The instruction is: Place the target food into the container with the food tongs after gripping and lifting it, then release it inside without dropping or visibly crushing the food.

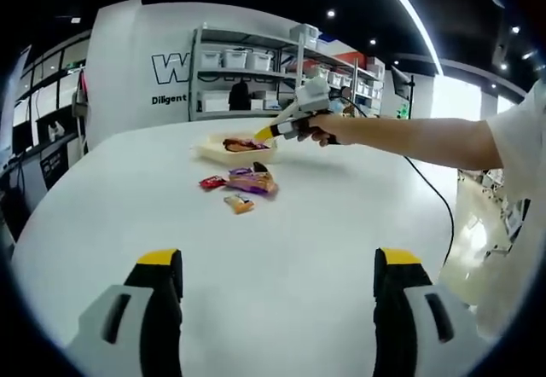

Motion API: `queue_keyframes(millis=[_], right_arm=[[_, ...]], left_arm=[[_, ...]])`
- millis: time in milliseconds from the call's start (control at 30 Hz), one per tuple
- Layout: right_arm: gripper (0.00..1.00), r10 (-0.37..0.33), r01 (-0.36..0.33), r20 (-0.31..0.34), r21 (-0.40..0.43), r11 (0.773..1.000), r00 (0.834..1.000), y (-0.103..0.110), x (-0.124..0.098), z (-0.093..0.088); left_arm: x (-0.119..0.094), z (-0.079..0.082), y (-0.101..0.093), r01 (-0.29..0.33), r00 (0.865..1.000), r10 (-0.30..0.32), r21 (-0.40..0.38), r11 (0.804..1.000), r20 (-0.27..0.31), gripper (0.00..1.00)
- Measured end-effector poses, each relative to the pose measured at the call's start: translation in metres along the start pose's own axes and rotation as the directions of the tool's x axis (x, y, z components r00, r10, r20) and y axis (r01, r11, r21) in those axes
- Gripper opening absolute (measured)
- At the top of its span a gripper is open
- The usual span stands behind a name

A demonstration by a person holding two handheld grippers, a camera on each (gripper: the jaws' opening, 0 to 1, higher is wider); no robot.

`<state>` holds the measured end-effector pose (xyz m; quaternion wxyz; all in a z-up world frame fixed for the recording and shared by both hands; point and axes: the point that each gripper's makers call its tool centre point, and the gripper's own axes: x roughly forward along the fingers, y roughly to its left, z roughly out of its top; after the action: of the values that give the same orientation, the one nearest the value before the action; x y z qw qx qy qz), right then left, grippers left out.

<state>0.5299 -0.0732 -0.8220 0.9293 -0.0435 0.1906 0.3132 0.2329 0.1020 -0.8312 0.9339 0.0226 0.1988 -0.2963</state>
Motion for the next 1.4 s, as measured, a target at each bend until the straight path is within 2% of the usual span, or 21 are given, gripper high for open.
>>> queue_keyframes(millis=[367,1000,1267,1400], right_arm=[[0.19,0.000,0.000,0.002,0.004,1.000,1.000,0.001,-0.015,0.001],[0.19,0.055,-0.055,0.028,-0.031,0.998,0.998,0.035,-0.052,0.004],[0.19,0.120,-0.119,0.022,-0.055,0.991,0.992,0.067,-0.063,0.001],[0.19,0.165,-0.163,0.018,-0.077,0.984,0.986,0.092,-0.066,0.001]], left_arm=[[-0.002,0.002,-0.007,0.005,1.000,-0.005,0.013,1.000,0.006,0.92],[-0.003,0.006,-0.024,0.030,1.000,-0.030,0.040,0.999,0.006,0.92],[-0.002,0.005,-0.028,0.039,0.999,-0.039,0.038,0.999,0.006,0.93],[-0.003,0.004,-0.029,0.042,0.999,-0.042,0.039,0.998,0.007,0.94]])
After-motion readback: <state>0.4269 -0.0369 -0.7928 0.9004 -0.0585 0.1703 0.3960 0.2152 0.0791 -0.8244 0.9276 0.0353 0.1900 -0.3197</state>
